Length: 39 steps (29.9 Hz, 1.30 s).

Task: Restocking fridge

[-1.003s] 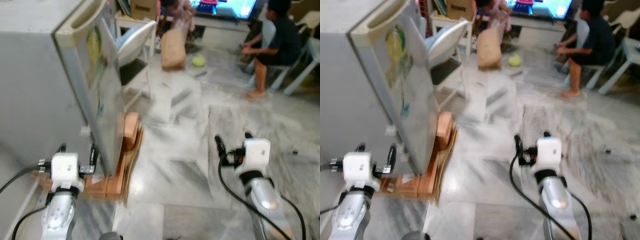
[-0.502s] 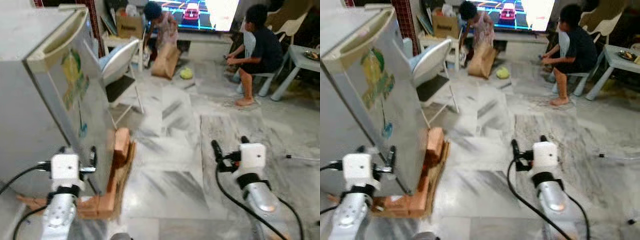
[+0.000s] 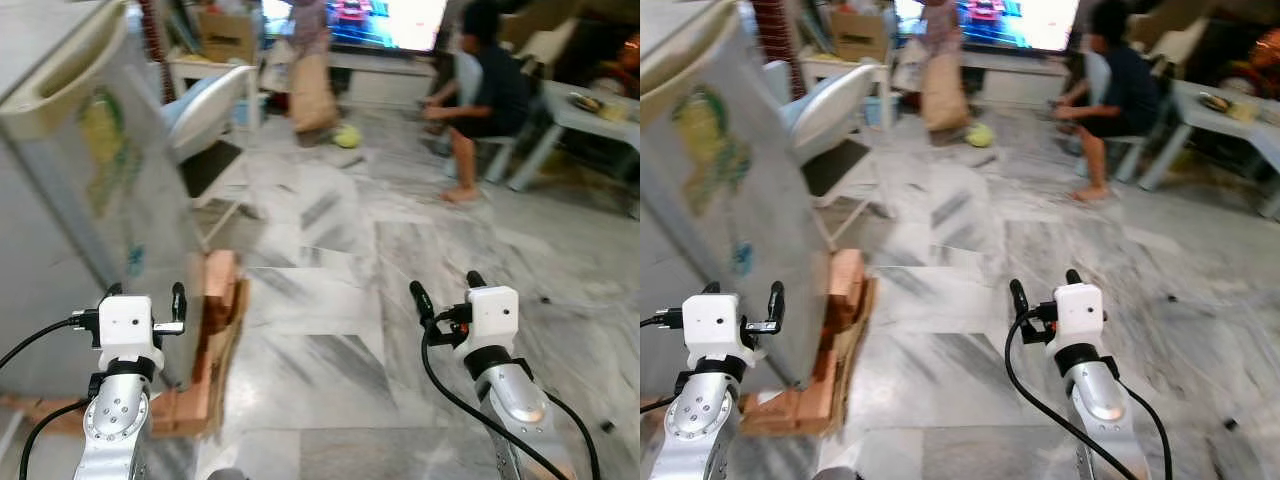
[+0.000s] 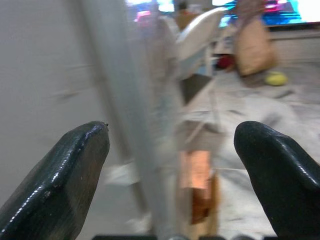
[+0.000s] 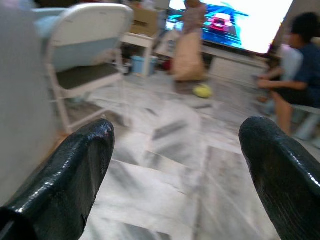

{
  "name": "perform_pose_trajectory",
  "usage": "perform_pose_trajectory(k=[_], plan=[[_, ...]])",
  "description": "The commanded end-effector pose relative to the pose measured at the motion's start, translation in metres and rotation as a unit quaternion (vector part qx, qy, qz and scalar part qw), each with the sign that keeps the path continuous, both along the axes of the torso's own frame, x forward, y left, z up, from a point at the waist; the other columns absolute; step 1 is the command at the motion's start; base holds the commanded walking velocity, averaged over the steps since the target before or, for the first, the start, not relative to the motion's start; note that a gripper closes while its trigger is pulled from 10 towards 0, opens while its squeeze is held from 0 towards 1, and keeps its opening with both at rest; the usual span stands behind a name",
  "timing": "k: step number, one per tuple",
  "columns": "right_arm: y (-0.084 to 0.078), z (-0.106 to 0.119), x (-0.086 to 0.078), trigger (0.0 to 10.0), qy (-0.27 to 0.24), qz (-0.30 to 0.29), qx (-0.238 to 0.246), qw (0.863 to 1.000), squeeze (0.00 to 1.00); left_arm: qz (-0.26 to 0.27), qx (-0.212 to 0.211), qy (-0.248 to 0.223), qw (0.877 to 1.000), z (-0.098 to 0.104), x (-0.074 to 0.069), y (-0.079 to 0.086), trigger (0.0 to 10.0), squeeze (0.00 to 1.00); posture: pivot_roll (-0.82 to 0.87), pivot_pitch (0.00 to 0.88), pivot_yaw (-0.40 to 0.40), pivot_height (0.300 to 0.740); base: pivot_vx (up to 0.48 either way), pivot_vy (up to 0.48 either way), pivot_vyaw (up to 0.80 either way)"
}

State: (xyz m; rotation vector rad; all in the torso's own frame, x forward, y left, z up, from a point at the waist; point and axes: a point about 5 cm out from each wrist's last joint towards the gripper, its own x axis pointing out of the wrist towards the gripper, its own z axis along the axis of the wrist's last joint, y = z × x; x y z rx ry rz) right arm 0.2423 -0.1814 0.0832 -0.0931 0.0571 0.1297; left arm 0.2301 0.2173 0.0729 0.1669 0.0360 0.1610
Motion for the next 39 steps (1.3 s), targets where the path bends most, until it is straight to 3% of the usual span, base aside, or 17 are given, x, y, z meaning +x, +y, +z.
perform_pose_trajectory(k=[1,10,26,32,39], plan=[[-0.003,0.005,0.002,10.0,-0.011,-0.004,-0.001,1.0,0.0,-0.002,0.001,0.01,1.0,-0.003,0.001,-0.001,10.0,0.0,0.02,0.022,-0.063,0.74,0.311,0.0,0.51],[-0.002,0.005,0.005,10.0,-0.011,-0.004,0.004,1.0,0.0,-0.014,-0.007,0.013,1.0,-0.005,0.002,-0.006,10.0,0.0,0.02,0.017,-0.066,0.74,0.328,0.0,0.15],[-0.001,0.004,0.006,10.0,-0.007,0.0,0.007,1.0,0.0,-0.011,-0.004,0.021,1.0,-0.008,0.004,-0.006,10.0,0.0,0.02,0.033,-0.074,0.74,0.0,0.0,0.0],[-0.002,0.006,0.006,10.0,-0.007,0.0,0.006,1.0,0.0,-0.02,-0.001,0.032,0.999,-0.011,0.02,-0.006,10.0,0.0,0.0,0.047,-0.084,0.74,0.0,0.0,0.0],[-0.01,0.009,-0.004,10.0,0.003,0.001,-0.006,1.0,0.0,-0.002,0.013,0.033,0.999,-0.007,0.06,0.005,10.0,0.0,-0.06,0.086,-0.109,0.74,0.0,0.0,0.0]])
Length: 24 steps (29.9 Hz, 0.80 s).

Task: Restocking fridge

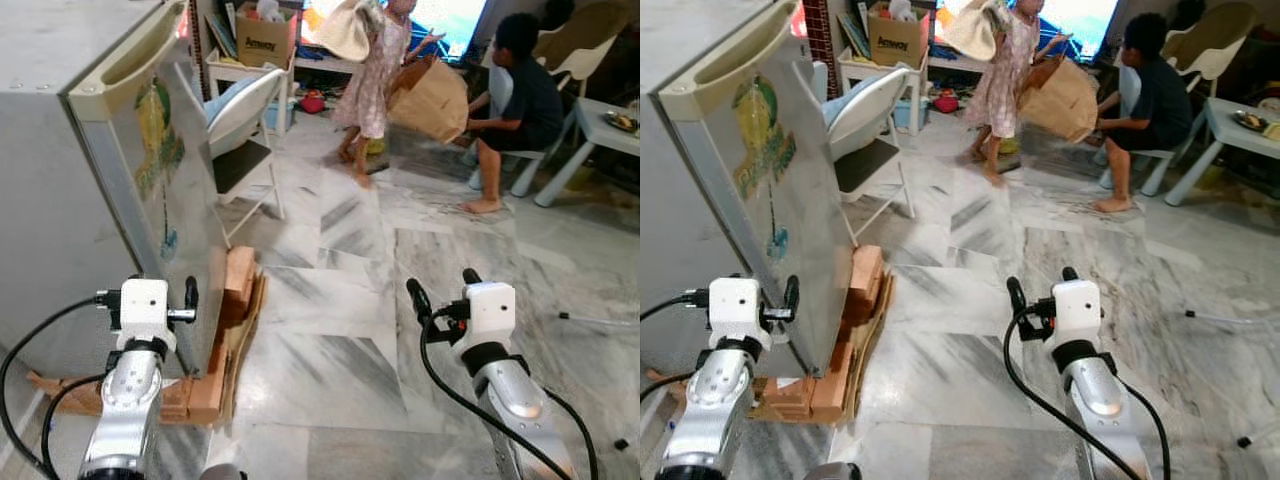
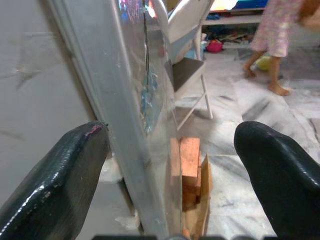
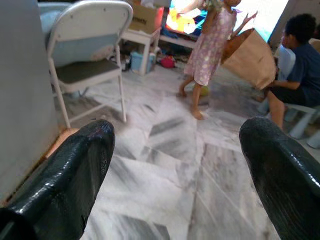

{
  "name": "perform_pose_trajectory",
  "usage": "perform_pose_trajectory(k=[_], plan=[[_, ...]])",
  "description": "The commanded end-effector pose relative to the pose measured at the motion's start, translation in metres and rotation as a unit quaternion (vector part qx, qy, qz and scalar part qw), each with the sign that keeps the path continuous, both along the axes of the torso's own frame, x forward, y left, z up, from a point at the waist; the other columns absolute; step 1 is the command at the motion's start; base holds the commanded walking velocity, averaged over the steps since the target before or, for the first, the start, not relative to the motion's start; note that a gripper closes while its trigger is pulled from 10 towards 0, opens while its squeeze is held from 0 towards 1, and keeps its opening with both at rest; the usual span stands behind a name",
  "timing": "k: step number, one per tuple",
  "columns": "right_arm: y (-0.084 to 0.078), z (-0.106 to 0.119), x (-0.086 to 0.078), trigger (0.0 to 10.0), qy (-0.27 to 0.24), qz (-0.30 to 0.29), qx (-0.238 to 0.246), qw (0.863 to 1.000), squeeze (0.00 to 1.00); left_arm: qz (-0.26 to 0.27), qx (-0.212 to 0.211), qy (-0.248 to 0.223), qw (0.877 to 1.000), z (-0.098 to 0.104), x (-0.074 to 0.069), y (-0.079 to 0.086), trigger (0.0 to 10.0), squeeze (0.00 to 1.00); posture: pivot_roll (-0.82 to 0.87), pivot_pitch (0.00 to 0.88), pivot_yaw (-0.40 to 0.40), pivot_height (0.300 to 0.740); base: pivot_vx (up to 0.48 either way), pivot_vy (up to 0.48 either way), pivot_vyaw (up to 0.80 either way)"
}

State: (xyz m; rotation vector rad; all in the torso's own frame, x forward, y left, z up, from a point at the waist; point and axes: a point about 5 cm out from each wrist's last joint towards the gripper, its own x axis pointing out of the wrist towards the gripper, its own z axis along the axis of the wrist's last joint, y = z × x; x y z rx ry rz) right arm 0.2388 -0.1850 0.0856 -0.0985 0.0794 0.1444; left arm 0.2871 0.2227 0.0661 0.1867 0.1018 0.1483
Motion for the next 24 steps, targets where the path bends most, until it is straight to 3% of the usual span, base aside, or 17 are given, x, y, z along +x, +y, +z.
perform_pose_trajectory(k=[1,11,19,24], plan=[[-0.007,0.007,-0.001,10.0,-0.006,-0.007,-0.005,1.0,0.0,0.007,0.004,0.0,1.0,0.001,0.008,0.001,10.0,0.0,-0.06,0.092,-0.111,0.74,0.0,0.0,0.0],[-0.016,0.013,-0.012,10.0,0.008,-0.007,-0.014,1.0,0.0,0.067,0.029,-0.008,0.997,0.017,0.04,0.019,10.0,0.0,-0.1,0.136,-0.137,0.74,0.0,0.0,0.0],[-0.014,0.012,-0.016,10.0,0.017,-0.006,-0.015,1.0,0.0,0.119,0.042,-0.001,0.992,0.02,0.04,0.039,10.0,0.0,-0.1,0.136,-0.131,0.74,0.0,0.0,0.0],[-0.011,0.012,-0.014,10.0,0.02,-0.003,-0.013,1.0,0.0,0.098,0.024,-0.007,0.995,0.021,0.046,0.034,10.0,0.0,-0.09,0.131,-0.131,0.74,0.0,0.0,0.0]])
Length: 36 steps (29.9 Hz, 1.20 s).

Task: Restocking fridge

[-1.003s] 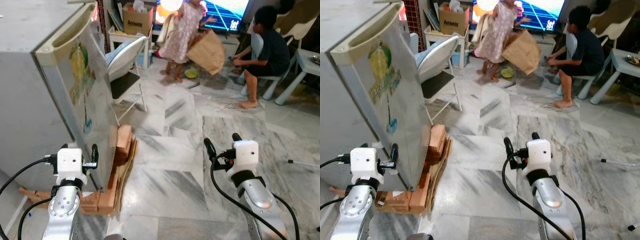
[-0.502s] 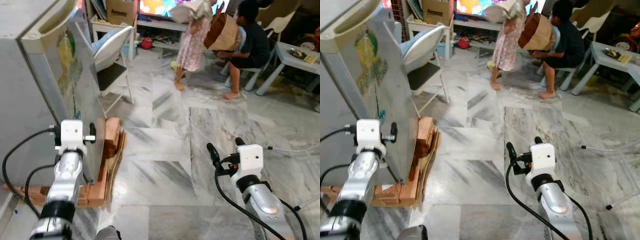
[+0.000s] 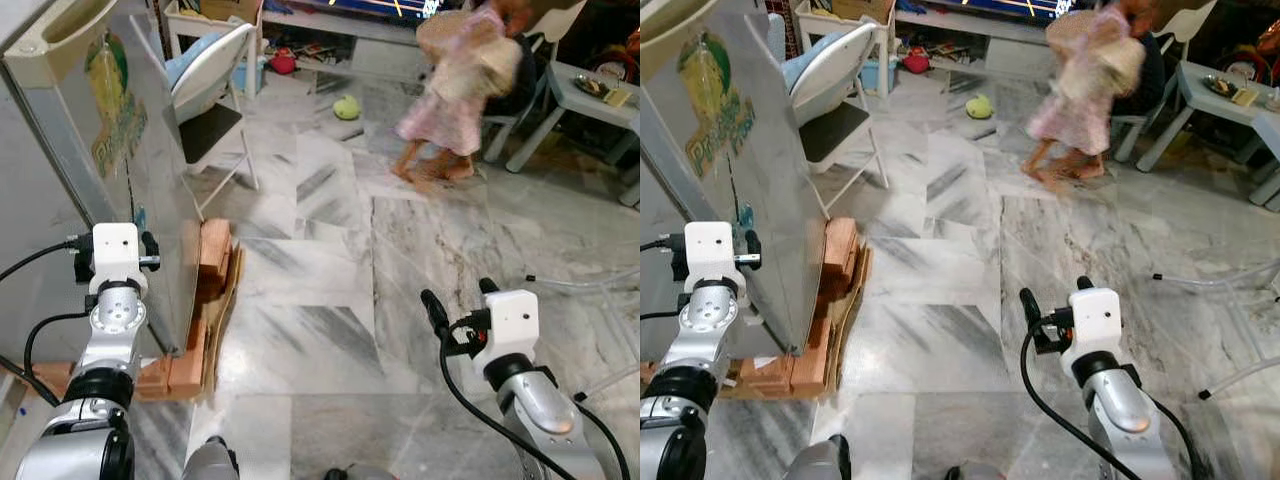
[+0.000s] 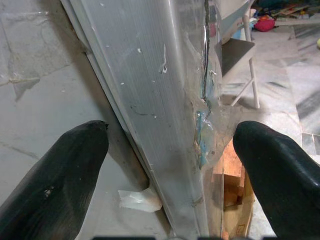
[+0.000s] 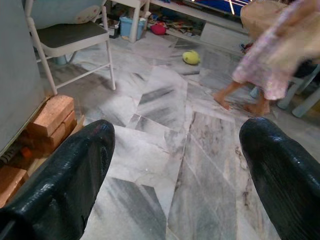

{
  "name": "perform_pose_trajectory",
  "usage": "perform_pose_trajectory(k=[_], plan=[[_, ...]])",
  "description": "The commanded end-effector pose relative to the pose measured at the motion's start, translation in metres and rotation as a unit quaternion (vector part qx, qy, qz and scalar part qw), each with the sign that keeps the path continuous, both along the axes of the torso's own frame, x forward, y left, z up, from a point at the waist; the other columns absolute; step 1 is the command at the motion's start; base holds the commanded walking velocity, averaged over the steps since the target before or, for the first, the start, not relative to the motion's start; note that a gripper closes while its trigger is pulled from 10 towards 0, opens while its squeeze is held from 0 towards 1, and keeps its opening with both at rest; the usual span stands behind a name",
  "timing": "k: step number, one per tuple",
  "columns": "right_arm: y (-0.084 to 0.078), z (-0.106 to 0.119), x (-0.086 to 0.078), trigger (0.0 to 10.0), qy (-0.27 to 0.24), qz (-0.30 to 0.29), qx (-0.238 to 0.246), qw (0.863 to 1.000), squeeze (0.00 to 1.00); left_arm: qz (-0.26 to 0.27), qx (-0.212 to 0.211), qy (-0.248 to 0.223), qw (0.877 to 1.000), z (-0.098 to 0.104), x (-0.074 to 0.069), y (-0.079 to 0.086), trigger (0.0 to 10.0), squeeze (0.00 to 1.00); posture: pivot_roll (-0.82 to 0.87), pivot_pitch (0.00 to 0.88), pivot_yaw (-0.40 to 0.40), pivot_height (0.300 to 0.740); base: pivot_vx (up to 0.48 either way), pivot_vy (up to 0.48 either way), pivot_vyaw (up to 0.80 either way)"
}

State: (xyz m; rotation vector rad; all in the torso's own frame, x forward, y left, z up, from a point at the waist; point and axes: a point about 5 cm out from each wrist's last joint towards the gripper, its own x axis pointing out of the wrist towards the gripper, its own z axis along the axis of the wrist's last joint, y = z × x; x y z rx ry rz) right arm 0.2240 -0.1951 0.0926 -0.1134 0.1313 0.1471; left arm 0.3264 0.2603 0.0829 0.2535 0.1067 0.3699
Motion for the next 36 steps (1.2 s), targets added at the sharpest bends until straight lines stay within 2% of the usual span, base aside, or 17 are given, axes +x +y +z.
perform_pose_trajectory(k=[1,5,9,11,15,17,18,19,20,21,23,24,28,29,30,33,36], plan=[[-0.001,0.005,0.0,10.0,-0.005,-0.003,-0.004,1.0,0.0,-0.011,-0.015,-0.004,1.0,0.004,0.007,-0.004,10.0,0.0,-0.09,0.131,-0.131,0.74,0.0,0.0,0.0],[0.0,0.004,0.002,10.0,-0.003,-0.002,-0.003,1.0,0.0,-0.064,-0.028,-0.015,0.997,0.013,0.019,-0.024,10.0,0.0,-0.09,0.126,-0.131,0.74,0.0,0.0,0.0],[-0.001,0.0,0.004,10.0,0.002,-0.003,-0.003,1.0,0.0,-0.13,-0.031,-0.026,0.991,0.025,0.034,-0.054,10.0,0.0,-0.08,0.118,-0.13,0.74,0.0,0.0,0.0],[-0.001,-0.007,0.005,10.0,0.02,-0.006,-0.01,1.0,0.0,-0.189,-0.031,-0.032,0.981,0.033,0.043,-0.083,10.0,0.0,-0.07,0.111,-0.128,0.74,0.0,0.0,0.0],[-0.003,-0.02,0.004,10.0,0.055,-0.014,-0.021,0.998,0.0,-0.264,-0.029,-0.041,0.963,0.043,0.049,-0.124,10.0,0.0,-0.07,0.104,-0.126,0.74,0.0,0.0,0.0],[-0.004,-0.026,0.004,10.0,0.076,-0.016,-0.026,0.997,0.0,-0.32,-0.04,-0.049,0.945,0.05,0.05,-0.156,10.0,0.0,-0.06,0.105,-0.125,0.74,0.0,0.0,0.0],[-0.006,-0.031,0.002,10.0,0.09,-0.019,-0.031,0.995,0.0,-0.386,-0.043,-0.063,0.919,0.056,0.044,-0.19,10.0,0.0,-0.06,0.106,-0.124,0.74,0.0,0.0,0.0],[-0.006,-0.031,0.002,10.0,0.09,-0.019,-0.031,0.995,0.0,-0.386,-0.043,-0.063,0.919,0.056,0.044,-0.19,10.0,0.0,-0.06,0.106,-0.124,0.74,0.0,0.0,0.0],[-0.007,-0.04,0.0,10.0,0.113,-0.024,-0.03,0.993,0.0,-0.487,-0.049,-0.081,0.868,0.064,0.027,-0.241,10.0,0.0,-0.05,0.095,-0.123,0.74,0.0,0.0,0.0],[-0.007,-0.043,-0.001,10.0,0.123,-0.026,-0.027,0.992,0.0,-0.535,-0.051,-0.092,0.838,0.069,0.015,-0.266,10.0,0.0,-0.05,0.093,-0.121,0.74,0.0,0.0,0.0],[-0.005,-0.047,-0.003,10.0,0.132,-0.025,-0.024,0.991,0.0,-0.588,-0.055,-0.101,0.801,0.074,-0.002,-0.293,10.0,0.0,-0.06,0.086,-0.115,0.74,0.0,0.0,0.0],[-0.003,-0.048,-0.002,10.0,0.132,-0.022,-0.023,0.991,0.0,-0.603,-0.063,-0.1,0.789,0.075,-0.007,-0.301,10.0,0.0,-0.06,0.082,-0.112,0.74,0.0,0.0,0.0],[-0.001,-0.048,-0.001,10.0,0.13,-0.022,-0.021,0.991,0.0,-0.597,-0.066,-0.097,0.793,0.074,-0.002,-0.297,10.0,0.0,-0.06,0.075,-0.105,0.74,0.0,0.0,0.0],[0.001,-0.05,-0.001,10.0,0.13,-0.023,-0.018,0.991,0.0,-0.565,-0.056,-0.09,0.818,0.07,0.012,-0.273,10.0,0.0,-0.05,0.07,-0.101,0.74,0.0,0.0,0.0],[0.002,-0.051,0.0,10.0,0.13,-0.024,-0.017,0.991,0.0,-0.546,-0.053,-0.086,0.832,0.068,0.018,-0.259,10.0,0.0,-0.05,0.066,-0.099,0.74,0.0,0.0,0.0],[0.003,-0.051,0.003,10.0,0.124,-0.027,-0.007,0.992,0.0,-0.502,-0.038,-0.074,0.861,0.06,0.028,-0.222,10.0,0.0,-0.03,0.057,-0.093,0.74,0.0,0.0,0.0],[0.01,-0.047,0.011,10.0,0.104,-0.025,0.009,0.994,0.0,-0.465,-0.026,-0.053,0.883,0.047,0.027,-0.177,10.0,0.0,-0.01,0.046,-0.087,0.74,0.0,0.0,0.0]])
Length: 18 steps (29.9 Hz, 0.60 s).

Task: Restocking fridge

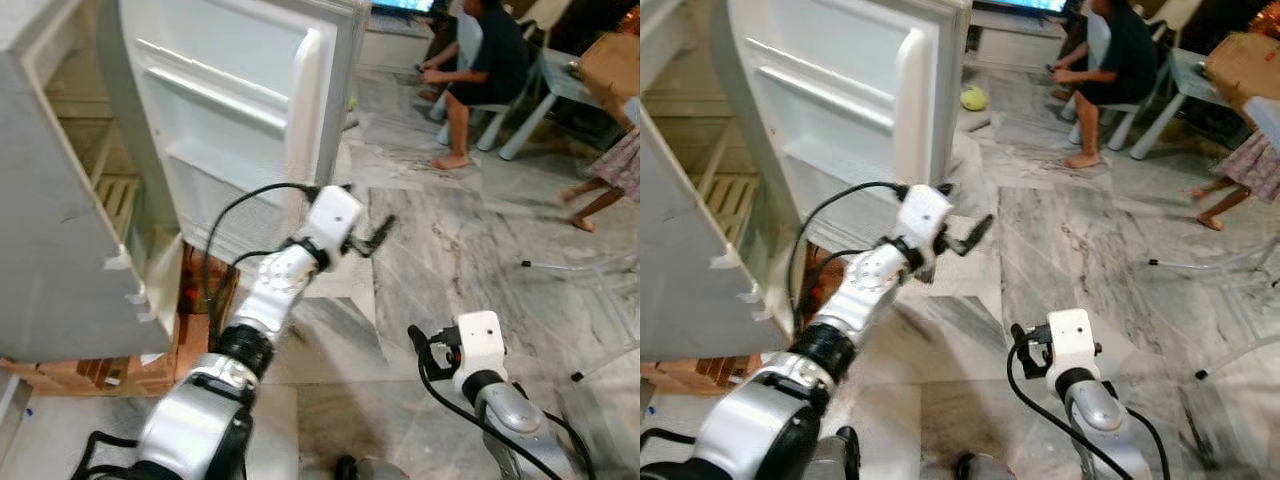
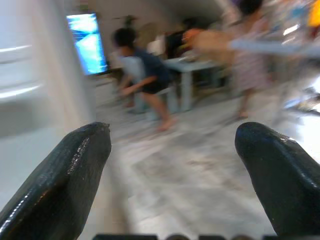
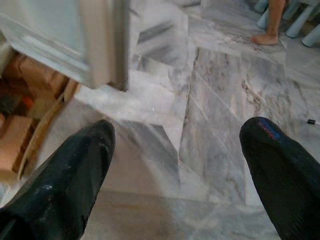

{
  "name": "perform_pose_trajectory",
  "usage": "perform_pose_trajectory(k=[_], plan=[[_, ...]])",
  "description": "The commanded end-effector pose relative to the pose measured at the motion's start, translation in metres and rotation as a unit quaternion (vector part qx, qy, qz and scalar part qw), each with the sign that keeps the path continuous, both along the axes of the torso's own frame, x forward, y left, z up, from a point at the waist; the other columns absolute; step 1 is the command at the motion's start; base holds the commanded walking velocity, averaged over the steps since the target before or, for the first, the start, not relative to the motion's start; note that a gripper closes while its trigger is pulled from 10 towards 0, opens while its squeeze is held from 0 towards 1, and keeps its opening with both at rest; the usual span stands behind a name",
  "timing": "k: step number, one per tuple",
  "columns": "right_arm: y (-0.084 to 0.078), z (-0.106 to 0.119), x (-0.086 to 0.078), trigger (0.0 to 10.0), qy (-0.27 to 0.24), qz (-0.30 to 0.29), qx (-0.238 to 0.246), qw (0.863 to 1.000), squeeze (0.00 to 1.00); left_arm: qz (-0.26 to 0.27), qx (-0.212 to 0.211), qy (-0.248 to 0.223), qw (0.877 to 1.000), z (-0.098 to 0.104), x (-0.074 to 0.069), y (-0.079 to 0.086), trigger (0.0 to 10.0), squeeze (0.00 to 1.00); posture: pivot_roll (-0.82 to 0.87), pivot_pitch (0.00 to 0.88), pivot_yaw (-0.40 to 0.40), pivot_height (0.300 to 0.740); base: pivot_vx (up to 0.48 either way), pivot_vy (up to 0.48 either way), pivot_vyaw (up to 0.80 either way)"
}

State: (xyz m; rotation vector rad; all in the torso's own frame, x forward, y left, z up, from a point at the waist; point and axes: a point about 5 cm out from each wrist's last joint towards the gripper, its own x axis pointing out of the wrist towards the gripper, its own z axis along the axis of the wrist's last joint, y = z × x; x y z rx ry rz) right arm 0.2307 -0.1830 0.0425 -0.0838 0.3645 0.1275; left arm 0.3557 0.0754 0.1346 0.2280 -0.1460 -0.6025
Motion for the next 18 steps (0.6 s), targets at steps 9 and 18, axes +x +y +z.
perform_pose_trajectory(k=[9,18], plan=[[0.011,0.019,0.018,10.0,-0.076,-0.013,0.029,0.997,0.0,0.143,0.009,0.028,0.989,-0.041,-0.033,0.093,10.0,0.0,0.02,0.026,-0.068,0.74,0.065,0.0,0.0],[0.013,0.029,0.033,10.0,-0.106,-0.017,0.029,0.994,0.0,0.235,0.027,0.041,0.971,-0.051,-0.065,0.143,10.0,0.0,0.07,0.039,-0.057,0.74,0.392,0.0,-0.62]])
